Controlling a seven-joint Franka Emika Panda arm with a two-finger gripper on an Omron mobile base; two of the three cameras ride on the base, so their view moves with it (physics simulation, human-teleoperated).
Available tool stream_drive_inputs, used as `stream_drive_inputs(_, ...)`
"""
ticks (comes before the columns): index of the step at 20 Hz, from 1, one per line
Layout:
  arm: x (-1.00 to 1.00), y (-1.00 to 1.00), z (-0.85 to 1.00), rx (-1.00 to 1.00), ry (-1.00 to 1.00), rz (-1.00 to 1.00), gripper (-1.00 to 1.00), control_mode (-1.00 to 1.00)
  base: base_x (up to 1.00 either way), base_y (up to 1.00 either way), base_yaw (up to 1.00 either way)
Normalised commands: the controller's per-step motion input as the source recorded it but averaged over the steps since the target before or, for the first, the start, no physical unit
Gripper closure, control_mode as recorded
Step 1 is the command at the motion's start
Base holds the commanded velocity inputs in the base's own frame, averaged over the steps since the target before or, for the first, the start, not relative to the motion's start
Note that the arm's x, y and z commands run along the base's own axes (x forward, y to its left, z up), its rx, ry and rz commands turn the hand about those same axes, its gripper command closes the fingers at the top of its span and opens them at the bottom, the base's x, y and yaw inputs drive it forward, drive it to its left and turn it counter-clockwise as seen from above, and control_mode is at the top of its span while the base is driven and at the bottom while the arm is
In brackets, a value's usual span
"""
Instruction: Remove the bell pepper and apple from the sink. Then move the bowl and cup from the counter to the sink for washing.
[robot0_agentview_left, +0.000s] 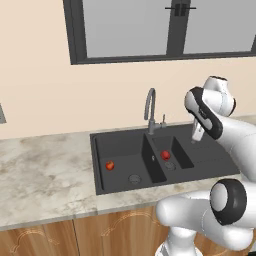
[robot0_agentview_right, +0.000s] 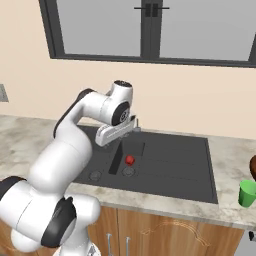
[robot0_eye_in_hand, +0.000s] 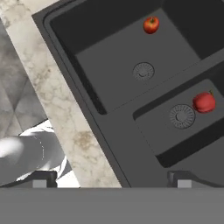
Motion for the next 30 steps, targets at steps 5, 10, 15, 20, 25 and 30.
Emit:
stream_drive_inputs(5, 0.25, 0.01, -0.34, -0.06, -0.01, 0.00, -1.00, -1.00, 0.00, 0.00, 0.00)
stream_drive_inputs(10, 0.28, 0.00, -0.25, -0.01, -0.01, 0.00, -1.00, -1.00, 0.00, 0.00, 0.00)
stream_drive_inputs(15, 0.20, 0.05, -0.18, 0.00, -0.01, 0.00, -1.00, -1.00, 0.00, 0.00, 0.00)
stream_drive_inputs(20, 0.27, 0.05, -0.14, -0.04, -0.03, -0.03, -1.00, -1.00, 0.00, 0.00, 0.00)
stream_drive_inputs(25, 0.32, 0.04, -0.14, -0.06, -0.02, -0.03, -1.00, -1.00, 0.00, 0.00, 0.00)
stream_drive_inputs(30, 0.24, 0.07, -0.16, -0.04, -0.01, -0.03, -1.00, -1.00, 0.00, 0.00, 0.00)
